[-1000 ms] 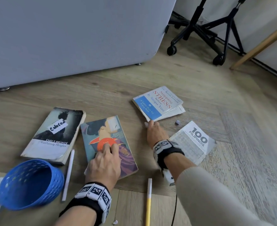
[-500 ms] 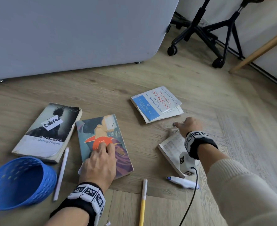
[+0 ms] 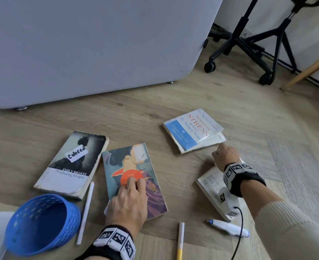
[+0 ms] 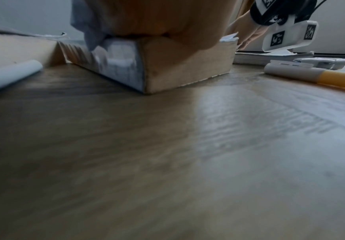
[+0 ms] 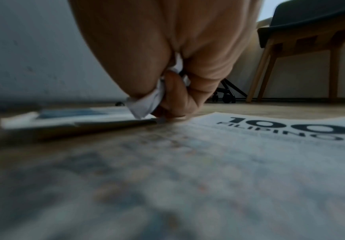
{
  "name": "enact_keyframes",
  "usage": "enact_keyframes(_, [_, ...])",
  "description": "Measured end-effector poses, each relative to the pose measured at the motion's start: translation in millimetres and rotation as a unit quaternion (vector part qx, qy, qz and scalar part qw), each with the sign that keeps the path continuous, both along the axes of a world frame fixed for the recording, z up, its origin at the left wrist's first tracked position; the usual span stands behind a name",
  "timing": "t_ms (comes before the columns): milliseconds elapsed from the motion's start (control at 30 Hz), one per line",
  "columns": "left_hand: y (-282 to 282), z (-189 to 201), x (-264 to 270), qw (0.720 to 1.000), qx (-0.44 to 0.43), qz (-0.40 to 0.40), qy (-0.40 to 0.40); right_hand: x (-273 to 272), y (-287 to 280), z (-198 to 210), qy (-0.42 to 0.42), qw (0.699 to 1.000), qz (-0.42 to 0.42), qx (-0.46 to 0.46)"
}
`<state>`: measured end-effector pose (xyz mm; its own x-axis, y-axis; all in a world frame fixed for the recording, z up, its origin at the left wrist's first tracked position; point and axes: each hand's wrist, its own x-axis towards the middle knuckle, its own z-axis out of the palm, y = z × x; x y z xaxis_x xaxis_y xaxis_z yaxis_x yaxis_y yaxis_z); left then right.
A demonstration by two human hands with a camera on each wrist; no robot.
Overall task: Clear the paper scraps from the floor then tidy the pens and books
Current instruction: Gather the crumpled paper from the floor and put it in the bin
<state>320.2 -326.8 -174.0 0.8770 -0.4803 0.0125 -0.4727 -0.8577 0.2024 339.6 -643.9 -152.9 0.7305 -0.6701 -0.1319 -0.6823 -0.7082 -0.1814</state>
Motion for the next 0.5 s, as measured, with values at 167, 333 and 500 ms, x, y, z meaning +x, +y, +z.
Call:
enact_keyframes(167, [-2,6,1,1.000,0.011,0.003,0.016,-44,81,35,-0.129,0.978,0.036,0.162])
enact_keyframes(333, [-1,26,-1,0.995,0.087,0.009,0.039,-129,182,28,-0.059,0.949,0.184,0.250])
enact_keyframes(500, [13,45,-21,0.991,0.062,0.020,0.119,-184,243,0,0.081,0.925,0.337,0.154])
